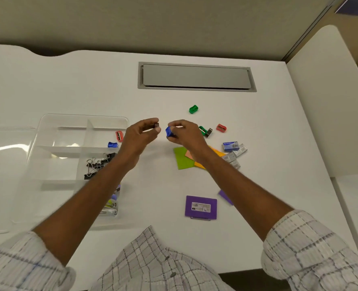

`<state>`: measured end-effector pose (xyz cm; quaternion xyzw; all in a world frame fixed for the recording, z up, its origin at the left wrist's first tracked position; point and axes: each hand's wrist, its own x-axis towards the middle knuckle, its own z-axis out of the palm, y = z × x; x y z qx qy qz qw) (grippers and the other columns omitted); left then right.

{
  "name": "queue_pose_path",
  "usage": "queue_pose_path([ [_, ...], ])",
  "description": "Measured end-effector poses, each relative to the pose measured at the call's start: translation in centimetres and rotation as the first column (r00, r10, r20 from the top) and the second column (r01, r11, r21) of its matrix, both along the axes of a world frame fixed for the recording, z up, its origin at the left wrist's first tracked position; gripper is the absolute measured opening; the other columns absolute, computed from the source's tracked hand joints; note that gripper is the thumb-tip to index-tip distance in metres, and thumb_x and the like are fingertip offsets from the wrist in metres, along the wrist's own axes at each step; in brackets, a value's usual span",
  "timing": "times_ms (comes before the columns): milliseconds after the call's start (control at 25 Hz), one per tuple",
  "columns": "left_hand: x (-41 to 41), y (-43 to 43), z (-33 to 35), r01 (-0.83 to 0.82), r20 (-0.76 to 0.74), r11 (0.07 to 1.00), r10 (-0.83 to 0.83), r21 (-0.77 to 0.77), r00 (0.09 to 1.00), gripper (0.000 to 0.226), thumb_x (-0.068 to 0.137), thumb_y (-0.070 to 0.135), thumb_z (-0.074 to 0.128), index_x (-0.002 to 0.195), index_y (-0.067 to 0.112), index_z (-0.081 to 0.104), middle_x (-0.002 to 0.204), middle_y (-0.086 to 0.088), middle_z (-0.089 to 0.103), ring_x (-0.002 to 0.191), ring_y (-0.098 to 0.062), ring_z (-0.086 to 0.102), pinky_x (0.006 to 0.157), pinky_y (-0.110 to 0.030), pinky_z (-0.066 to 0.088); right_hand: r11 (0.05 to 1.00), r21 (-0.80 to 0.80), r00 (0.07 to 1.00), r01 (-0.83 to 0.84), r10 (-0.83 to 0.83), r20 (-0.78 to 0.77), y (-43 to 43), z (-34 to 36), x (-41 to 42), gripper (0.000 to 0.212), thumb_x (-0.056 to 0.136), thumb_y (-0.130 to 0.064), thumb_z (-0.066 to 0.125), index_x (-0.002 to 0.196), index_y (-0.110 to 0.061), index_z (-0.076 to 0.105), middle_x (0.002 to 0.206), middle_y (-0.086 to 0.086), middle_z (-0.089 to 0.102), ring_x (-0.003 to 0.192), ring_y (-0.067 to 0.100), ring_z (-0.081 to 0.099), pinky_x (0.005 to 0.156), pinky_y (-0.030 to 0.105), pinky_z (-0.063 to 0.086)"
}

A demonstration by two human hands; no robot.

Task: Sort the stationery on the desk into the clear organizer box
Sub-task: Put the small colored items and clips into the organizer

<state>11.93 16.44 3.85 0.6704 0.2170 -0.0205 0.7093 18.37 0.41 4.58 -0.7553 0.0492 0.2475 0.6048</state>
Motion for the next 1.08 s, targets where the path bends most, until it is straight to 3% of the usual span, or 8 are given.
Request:
queue_pose_path([
  [80, -2.7, 2.1, 0.7, 0.004, -0.015, 0.991, -0.002, 0.137, 1.000, 0.035, 0.086, 0.020, 0.075, 0.120, 0.029, 0.069, 0.111, 0.008, 0.074, 0.104, -0.008, 0.070, 0.089, -0.024, 0.052, 0.959, 0.275, 0.966, 0.067, 0.006, -0.258, 1.3, 0.5, -1.2, 0.016, 0.094, -0.003, 0.061, 0.108, -0.004, 0.069, 0.111, 0.018, 0.068, 0.096, 0.032, 0.071, 0.086, 0.031, 0.061],
  [160, -5.0, 4.2, 1.2, 0.008, -0.015, 0.965, -0.004, 0.262, 1.000, 0.041, 0.086, 0.018, 0.076, 0.125, 0.028, 0.067, 0.112, 0.009, 0.073, 0.100, -0.003, 0.070, 0.084, -0.019, 0.051, 0.940, 0.338, 0.951, 0.050, 0.059, -0.304, 2.8, 0.7, -2.4, 0.015, 0.093, 0.000, 0.063, 0.106, -0.003, 0.069, 0.109, 0.017, 0.068, 0.096, 0.033, 0.070, 0.081, 0.027, 0.062],
  [320, -6.9, 7.5, 2.0, -0.028, 0.000, 0.916, 0.031, 0.400, 1.000, 0.043, 0.086, 0.016, 0.075, 0.127, 0.021, 0.066, 0.121, 0.000, 0.071, 0.109, -0.013, 0.068, 0.094, -0.030, 0.055, 0.949, 0.314, 0.954, -0.026, 0.117, -0.277, 6.1, 1.7, -3.9, 0.018, 0.093, -0.001, 0.062, 0.110, -0.004, 0.068, 0.110, 0.017, 0.069, 0.095, 0.030, 0.072, 0.086, 0.029, 0.061],
  [440, -6.9, 8.8, 2.1, -0.032, 0.000, 0.872, 0.036, 0.488, 0.999, 0.046, 0.085, 0.014, 0.076, 0.129, 0.016, 0.065, 0.125, -0.005, 0.069, 0.110, -0.015, 0.068, 0.087, -0.026, 0.053, 0.960, 0.272, 0.961, -0.066, 0.134, -0.242, 8.4, 2.1, -4.3, 0.019, 0.093, 0.000, 0.062, 0.111, -0.005, 0.068, 0.111, 0.017, 0.068, 0.099, 0.031, 0.072, 0.085, 0.029, 0.061],
  [720, -5.9, 11.3, 1.7, -0.061, -0.006, 0.842, 0.076, 0.536, 0.997, 0.062, 0.087, 0.017, 0.074, 0.144, 0.012, 0.049, 0.135, -0.006, 0.062, 0.107, -0.014, 0.065, 0.089, -0.022, 0.045, 0.971, 0.201, 0.974, -0.128, 0.161, -0.159, 11.7, 2.5, -4.4, 0.036, 0.093, 0.006, 0.056, 0.127, -0.004, 0.062, 0.124, 0.014, 0.063, 0.103, 0.022, 0.066, 0.086, 0.031, 0.060],
  [840, -5.6, 11.8, 1.5, -0.080, 0.011, 0.826, 0.089, 0.558, 0.996, 0.062, 0.090, 0.021, 0.071, 0.146, 0.013, 0.046, 0.141, -0.005, 0.057, 0.112, -0.016, 0.064, 0.089, -0.024, 0.046, 0.971, 0.084, 0.975, -0.222, 0.222, 0.011, 11.5, 2.4, -4.7, 0.049, 0.089, 0.018, 0.048, 0.130, -0.007, 0.060, 0.128, 0.005, 0.060, 0.124, 0.019, 0.054, 0.096, 0.031, 0.055],
  [920, -5.6, 11.8, 1.3, -0.070, 0.039, 0.795, 0.059, 0.603, 0.998, 0.057, 0.092, 0.021, 0.068, 0.144, 0.012, 0.048, 0.142, -0.006, 0.057, 0.116, -0.017, 0.061, 0.093, -0.027, 0.048, 0.957, -0.101, 0.942, -0.272, 0.286, 0.173, 10.8, 2.1, -4.9, 0.056, 0.087, 0.018, 0.043, 0.131, -0.013, 0.061, 0.139, 0.003, 0.059, 0.131, 0.018, 0.052, 0.099, 0.022, 0.048],
  [1080, -5.6, 10.3, 1.0, 0.008, 0.053, 0.730, -0.062, 0.684, 0.997, 0.048, 0.096, 0.024, 0.063, 0.141, 0.013, 0.052, 0.143, -0.005, 0.056, 0.128, -0.020, 0.055, 0.106, -0.028, 0.041, 0.884, -0.398, 0.847, -0.244, 0.394, 0.356, 8.2, 0.5, -4.9, 0.048, 0.094, 0.011, 0.045, 0.131, -0.016, 0.061, 0.148, 0.006, 0.052, 0.143, 0.022, 0.040, 0.109, 0.016, 0.027],
])
